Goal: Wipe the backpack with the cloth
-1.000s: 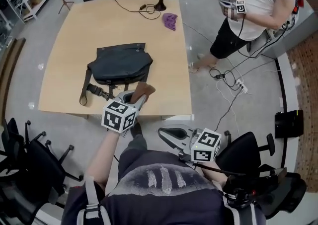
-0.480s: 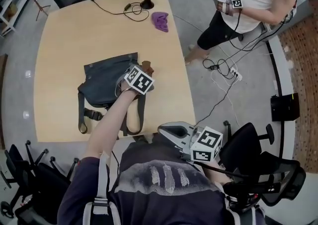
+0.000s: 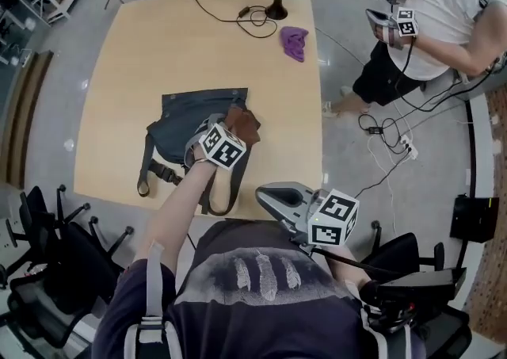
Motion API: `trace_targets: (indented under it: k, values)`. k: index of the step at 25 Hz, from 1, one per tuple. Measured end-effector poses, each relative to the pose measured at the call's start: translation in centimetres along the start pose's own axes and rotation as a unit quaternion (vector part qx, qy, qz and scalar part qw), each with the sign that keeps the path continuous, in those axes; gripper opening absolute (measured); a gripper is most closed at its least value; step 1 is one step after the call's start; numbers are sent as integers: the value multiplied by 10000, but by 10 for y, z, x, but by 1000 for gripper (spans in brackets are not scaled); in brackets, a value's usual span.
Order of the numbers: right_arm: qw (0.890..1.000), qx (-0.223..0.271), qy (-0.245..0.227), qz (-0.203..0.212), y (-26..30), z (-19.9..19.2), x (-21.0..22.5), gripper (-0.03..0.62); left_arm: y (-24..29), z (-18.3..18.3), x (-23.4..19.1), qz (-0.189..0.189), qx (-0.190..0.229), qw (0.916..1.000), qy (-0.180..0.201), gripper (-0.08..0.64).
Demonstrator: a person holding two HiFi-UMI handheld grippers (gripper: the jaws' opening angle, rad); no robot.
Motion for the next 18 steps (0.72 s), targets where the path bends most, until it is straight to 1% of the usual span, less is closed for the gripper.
trace_targets:
  k: [3,5,8,11,14,15,18]
  values:
    - [9990,-146,100,407,6,3,7,2,-17,-18,-12,324,-49,9995,-25,57]
    - [9975,-256,141,647,12,3,8,2,-32,-36,-21,583,-151,9981,-82,57]
    - [9951,-461,144,864,18,2,12,2,-53,-67,-34,972,-285,9943,-329,57]
    - [9944,-580,63,886,26,3,12,2,-70,-96,-45,1273,-299,9893,-652,57]
    - [9954,-554,49,778,39,1,9,2,-91,-122,-58,1593,-186,9809,-1103,57]
    - [9956,-562,70,743,45,0,8,2,-97,-130,-61,1671,-130,9788,-1173,57]
    - [9957,-658,45,646,65,-1,5,2,-111,-151,-69,1774,-48,9769,-1188,57]
Point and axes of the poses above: the fingertips, and each gripper's own axes: y forward along the fingers, x to its right, z out of its top, the point moved 9 cm from there along -y, backward along the fingers, and after that the axes turned 11 degrees about x, right-handed, at the moved point
